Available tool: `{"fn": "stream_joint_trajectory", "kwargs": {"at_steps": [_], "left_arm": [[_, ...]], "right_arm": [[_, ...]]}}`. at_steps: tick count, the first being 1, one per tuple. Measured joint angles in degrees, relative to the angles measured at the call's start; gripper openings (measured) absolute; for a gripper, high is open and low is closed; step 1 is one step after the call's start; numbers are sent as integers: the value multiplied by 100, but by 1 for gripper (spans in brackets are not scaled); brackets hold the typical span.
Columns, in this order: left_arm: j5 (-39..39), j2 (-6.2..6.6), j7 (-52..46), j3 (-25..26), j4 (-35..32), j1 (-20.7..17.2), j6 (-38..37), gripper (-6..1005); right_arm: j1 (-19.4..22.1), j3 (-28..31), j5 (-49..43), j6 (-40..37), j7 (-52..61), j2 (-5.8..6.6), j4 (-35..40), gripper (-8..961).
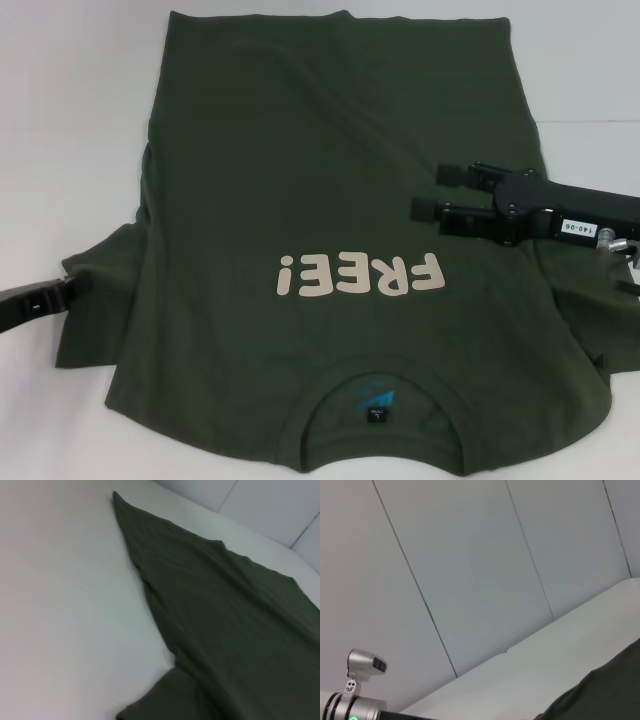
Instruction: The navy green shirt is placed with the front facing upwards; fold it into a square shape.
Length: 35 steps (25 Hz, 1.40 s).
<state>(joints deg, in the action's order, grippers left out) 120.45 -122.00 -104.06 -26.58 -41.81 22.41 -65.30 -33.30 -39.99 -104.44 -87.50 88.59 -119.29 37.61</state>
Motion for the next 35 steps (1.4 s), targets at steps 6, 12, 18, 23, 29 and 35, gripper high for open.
{"fn": "stream_joint_trajectory", "kwargs": {"at_steps": [6,12,18,23,29,35], "left_arm": [[94,39,-3,4,-3,100,360,2],[138,108,-1,-4,-10,245,770,2],[305,165,52,-8,-12,389,1094,2],[375,193,52,-12,-23,454,1274,1],[419,203,54,-39,-86,532,1416,1],[419,208,19,-41,-192,555,1292,1]], "right_arm": [[0,0,108,13,0,-21,-128,914],[0,0,172,21,-4,-24,-212,914],[-5,0,199,24,-4,-24,-258,914],[-8,0,235,24,-4,-24,-263,914],[-18,0,235,23,-6,-24,-263,914],[-26,0,235,31,-18,-24,-263,910]]}}
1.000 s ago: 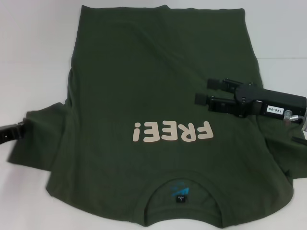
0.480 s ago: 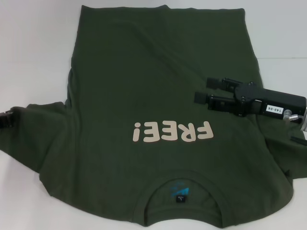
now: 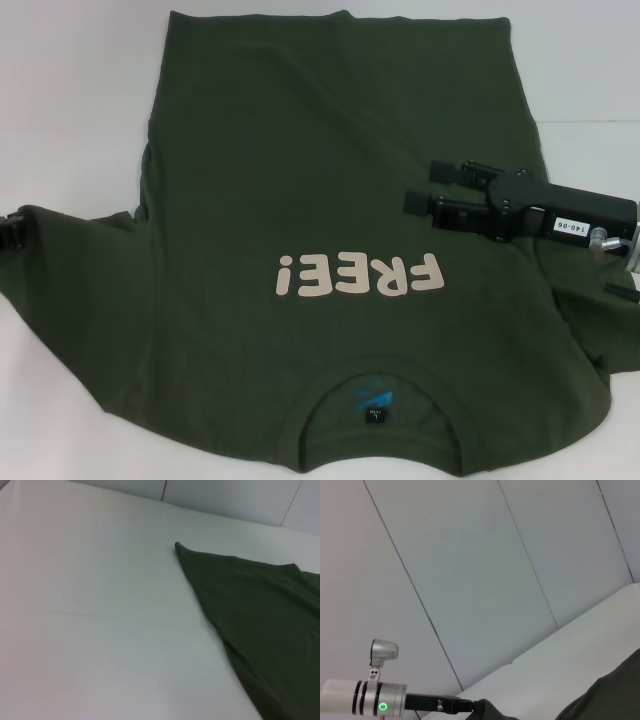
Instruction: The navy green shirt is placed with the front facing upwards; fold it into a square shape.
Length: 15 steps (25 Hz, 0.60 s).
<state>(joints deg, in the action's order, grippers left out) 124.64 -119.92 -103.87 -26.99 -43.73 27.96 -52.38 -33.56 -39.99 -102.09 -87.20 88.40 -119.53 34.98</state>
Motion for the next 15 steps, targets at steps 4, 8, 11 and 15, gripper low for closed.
{"fn": "stream_joint_trajectory", "kwargs": {"at_steps": [4,8,11,15], "left_arm": [[0,-34,-101,0,-197,-55,-614,2],[0,-30,-251,0,-431,-76,-1573,2],[-18,-52,-434,2,-605,-27,-2250,2],[-35,-146,-676,-17,-615,160,-2685,1]], "right_arm": [[-2,0,5,20,-28,0,-9,904],[-9,0,6,31,-53,0,-16,897],[-10,-5,6,34,-68,1,-17,892],[-10,-14,7,37,-126,1,-18,886]]}}
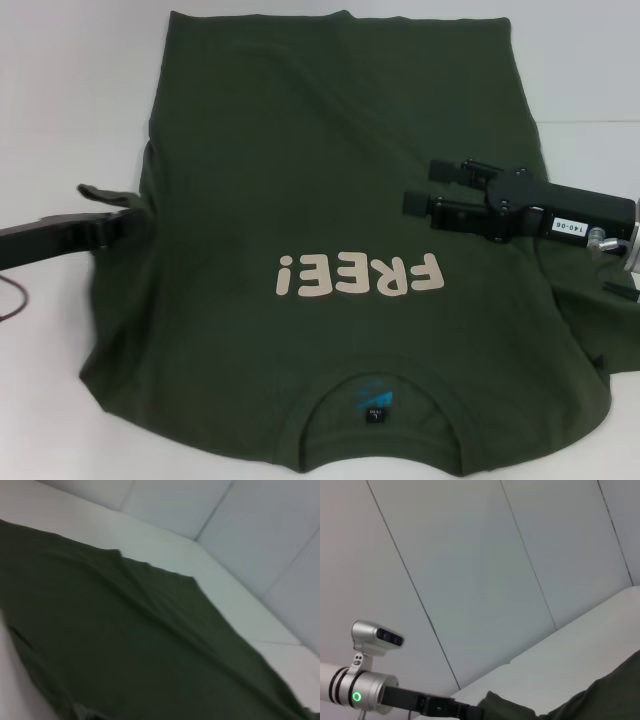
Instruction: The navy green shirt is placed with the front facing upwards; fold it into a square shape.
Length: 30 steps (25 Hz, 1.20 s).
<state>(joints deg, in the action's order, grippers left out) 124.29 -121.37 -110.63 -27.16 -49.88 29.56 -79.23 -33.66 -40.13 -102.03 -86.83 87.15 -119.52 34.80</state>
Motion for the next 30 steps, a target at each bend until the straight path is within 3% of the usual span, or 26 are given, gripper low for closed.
{"fn": "stream_joint_trajectory", "kwargs": {"at_steps": [5,8,14,19,22,25,30], "left_arm": [[-97,-221,-349,42,323,283,48,1],[-448,-247,-407,67,878,376,158,1],[-1360,-250,-185,134,1595,317,633,140],[-1657,-252,110,122,1641,210,571,401],[-1665,-254,345,122,1647,201,587,614],[-1669,-255,762,120,1653,194,511,658],[-1632,-255,1467,21,1662,189,158,730]], "right_arm": [[0,-9,-1,-6,-20,1,6,877],[26,10,11,-32,-22,23,57,872],[113,138,182,-90,18,157,75,863],[144,251,205,-140,28,208,78,854],[158,306,207,-149,105,225,79,850],[183,333,206,-113,409,283,79,845],[328,376,180,-10,1301,483,83,836]]}}
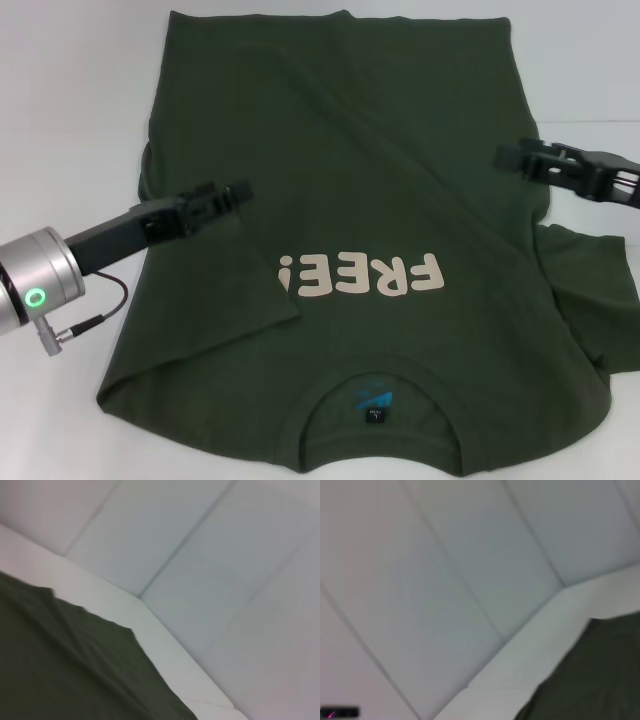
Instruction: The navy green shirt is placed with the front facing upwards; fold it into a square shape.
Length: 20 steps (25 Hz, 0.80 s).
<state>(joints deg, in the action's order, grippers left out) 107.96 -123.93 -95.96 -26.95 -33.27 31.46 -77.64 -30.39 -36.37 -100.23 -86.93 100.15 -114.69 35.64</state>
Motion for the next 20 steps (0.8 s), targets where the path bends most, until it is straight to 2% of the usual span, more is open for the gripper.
{"fn": "stream_joint_trajectory", "kwargs": {"at_steps": [4,7,10,14,20], "left_arm": [[22,6,655,-230,5,-29,-380,772],[26,7,1514,-658,-28,-100,-617,768],[101,13,1950,-1110,-97,-165,-658,766],[504,6,2000,-1469,-366,-215,-713,766],[615,1,2016,-1559,-392,-210,-748,765]], "right_arm": [[180,66,-139,212,944,165,53,830],[249,74,-456,403,1550,292,67,825],[342,78,-790,656,2189,399,76,820],[504,78,-1106,906,2790,467,89,814],[747,245,-1596,1051,3252,529,153,804]]}}
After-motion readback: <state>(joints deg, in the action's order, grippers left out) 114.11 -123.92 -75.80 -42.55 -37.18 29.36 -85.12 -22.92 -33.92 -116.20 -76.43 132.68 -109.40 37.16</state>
